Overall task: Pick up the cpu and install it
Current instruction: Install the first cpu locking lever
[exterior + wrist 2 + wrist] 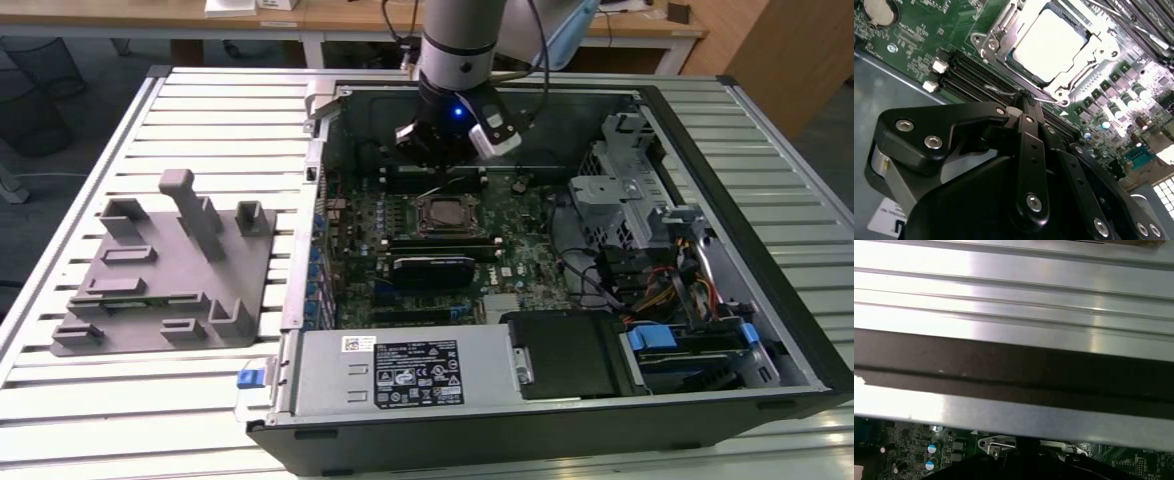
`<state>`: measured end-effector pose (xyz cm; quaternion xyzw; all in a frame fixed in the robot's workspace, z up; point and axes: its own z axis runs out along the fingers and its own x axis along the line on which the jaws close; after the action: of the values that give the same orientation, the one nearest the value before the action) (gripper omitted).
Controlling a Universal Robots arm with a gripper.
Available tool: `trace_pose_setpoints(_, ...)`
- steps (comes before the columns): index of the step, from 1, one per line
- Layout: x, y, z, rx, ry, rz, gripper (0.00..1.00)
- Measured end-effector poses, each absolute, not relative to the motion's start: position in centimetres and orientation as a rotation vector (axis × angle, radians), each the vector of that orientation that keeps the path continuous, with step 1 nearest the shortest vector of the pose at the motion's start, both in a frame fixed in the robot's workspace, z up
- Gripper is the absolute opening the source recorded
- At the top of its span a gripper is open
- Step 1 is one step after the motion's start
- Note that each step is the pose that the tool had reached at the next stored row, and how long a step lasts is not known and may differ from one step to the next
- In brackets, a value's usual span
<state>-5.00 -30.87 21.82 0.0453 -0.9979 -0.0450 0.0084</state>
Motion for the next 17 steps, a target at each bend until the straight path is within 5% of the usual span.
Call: trace_pose_setpoints(17, -6.2, -30.6, 21.3, 0.144, -3.119, -0.184, 0.11)
